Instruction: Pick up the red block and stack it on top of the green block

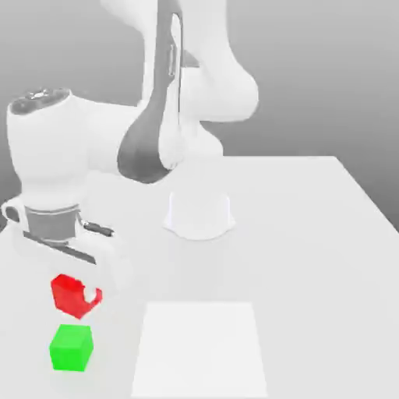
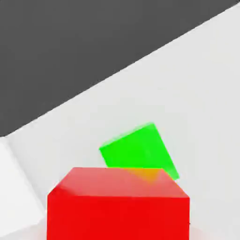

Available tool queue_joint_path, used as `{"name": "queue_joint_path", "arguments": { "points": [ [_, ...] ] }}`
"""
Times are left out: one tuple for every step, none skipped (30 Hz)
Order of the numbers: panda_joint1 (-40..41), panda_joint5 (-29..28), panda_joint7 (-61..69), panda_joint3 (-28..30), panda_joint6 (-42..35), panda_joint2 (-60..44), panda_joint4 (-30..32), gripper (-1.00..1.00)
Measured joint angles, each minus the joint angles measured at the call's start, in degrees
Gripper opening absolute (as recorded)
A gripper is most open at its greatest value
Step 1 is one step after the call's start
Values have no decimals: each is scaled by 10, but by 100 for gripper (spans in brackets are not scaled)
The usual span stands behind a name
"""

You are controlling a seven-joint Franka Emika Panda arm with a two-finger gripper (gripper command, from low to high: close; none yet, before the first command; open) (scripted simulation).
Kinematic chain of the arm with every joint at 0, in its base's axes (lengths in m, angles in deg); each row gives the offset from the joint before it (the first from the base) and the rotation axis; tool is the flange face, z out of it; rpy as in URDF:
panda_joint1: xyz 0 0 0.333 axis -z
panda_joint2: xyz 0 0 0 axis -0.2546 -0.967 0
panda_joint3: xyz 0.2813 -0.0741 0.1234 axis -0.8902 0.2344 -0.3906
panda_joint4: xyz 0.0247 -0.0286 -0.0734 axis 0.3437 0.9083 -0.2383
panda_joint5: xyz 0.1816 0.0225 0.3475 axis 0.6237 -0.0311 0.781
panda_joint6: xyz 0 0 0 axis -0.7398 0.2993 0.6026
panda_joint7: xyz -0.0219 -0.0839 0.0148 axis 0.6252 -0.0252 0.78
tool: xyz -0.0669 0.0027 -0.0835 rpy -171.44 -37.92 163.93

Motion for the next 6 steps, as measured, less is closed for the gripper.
{"name": "queue_joint_path", "arguments": {
  "points": [
    [3, 7, 4, -3, 17, -20, -3, -100],
    [7, 15, 9, -8, 35, -40, -4, -100],
    [10, 20, 13, -12, 49, -56, -5, 100],
    [10, 20, 13, -12, 49, -56, -5, 100],
    [10, 20, 13, -12, 49, -56, -5, 100],
    [10, 20, 13, -12, 49, -56, -5, 100]
  ]
}}
